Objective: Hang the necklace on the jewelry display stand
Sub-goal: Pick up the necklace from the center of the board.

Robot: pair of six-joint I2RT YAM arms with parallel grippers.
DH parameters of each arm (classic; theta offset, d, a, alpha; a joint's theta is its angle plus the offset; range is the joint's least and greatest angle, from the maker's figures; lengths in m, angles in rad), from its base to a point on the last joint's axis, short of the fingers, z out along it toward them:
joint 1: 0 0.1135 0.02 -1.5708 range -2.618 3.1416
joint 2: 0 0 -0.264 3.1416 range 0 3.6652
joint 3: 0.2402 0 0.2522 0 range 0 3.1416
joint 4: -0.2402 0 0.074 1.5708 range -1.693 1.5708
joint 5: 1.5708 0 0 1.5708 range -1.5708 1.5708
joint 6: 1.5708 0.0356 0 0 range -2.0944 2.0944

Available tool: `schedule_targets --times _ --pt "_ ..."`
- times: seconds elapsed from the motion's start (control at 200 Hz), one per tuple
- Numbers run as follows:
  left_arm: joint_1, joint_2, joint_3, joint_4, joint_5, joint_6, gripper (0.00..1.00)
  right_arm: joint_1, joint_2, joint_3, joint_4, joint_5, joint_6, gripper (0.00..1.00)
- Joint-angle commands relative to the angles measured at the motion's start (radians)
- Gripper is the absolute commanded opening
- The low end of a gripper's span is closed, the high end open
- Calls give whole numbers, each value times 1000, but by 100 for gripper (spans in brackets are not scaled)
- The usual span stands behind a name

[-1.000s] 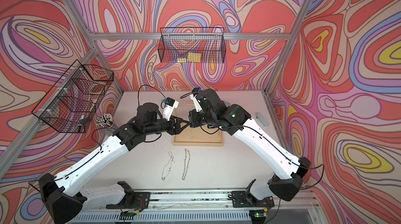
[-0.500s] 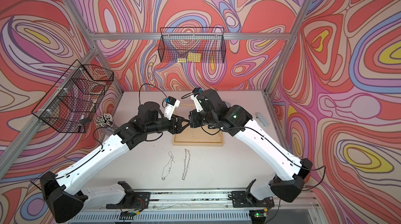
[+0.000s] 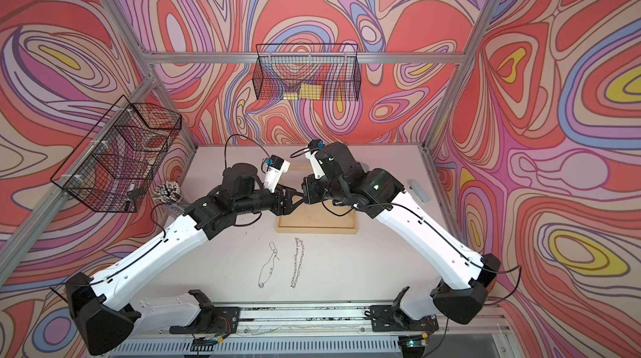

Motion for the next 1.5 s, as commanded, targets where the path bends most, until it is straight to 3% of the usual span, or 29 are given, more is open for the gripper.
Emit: schedule_targets --times 0.0,0.386,0.576,0.661,0.821,1.072,1.492 --pt "-6 3 9 23 -1 21 60 4 -16 -17 20 6 3 0" --pt "-6 49 43 76 -8 27 59 5 -23 -18 22 -2 7 0" --pt "-6 61 51 96 5 26 52 4 -23 -24 29 -3 6 0" --pt "-8 66 56 106 19 23 47 3 -25 -30 36 1 6 0" --pt "-12 82 71 105 30 28 23 1 -28 -42 51 -2 6 0" --pt "-15 88 75 100 23 34 0 -47 -34 -50 63 -56 3 0" --pt "-17 119 118 91 32 50 0 -133 -52 -101 100 -115 -18 0"
